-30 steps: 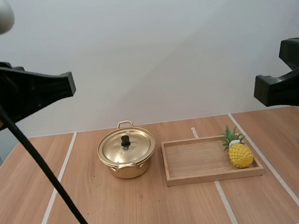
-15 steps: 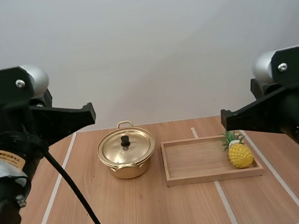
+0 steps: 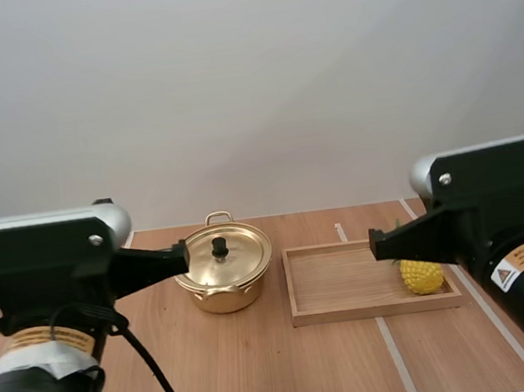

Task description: Open the pot, put the grape inside, and close it

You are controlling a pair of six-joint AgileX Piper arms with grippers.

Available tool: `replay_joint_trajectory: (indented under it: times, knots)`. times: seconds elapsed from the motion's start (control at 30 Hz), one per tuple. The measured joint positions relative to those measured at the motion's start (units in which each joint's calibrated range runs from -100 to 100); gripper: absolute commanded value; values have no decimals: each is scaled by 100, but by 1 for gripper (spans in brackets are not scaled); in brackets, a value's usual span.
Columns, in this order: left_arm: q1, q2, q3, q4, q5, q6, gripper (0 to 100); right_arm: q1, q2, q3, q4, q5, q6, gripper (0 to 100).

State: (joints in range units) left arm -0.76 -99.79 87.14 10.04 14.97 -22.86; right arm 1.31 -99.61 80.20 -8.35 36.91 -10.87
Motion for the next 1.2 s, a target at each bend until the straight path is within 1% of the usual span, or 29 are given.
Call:
replay_joint_trajectory:
  times: [0.13,0.23,0.3,0.47,0.63,0.77,1.2]
  knots:
    - [0,0,746,0,-948,8,0,-15,0,1073,0,-1088,34,0]
    - [0,11,1169,0,-1128,8,0,-15,0,1780,0,-1844,66,0]
    - [0,11,1245,0,-967,8,0,-15,0,1937,39,-1883,66,0]
    - [0,11,1270,0,-152,8,0,-15,0,1964,167,-1571,66,0]
    - [0,11,1282,0,924,-16,0,-15,0,1964,189,-754,66,0]
    - [0,11,1282,-108,1513,-25,0,-15,0,1980,194,-551,66,0]
    - [-22,11,1282,-146,1628,-25,0,-90,0,1980,233,-514,66,0]
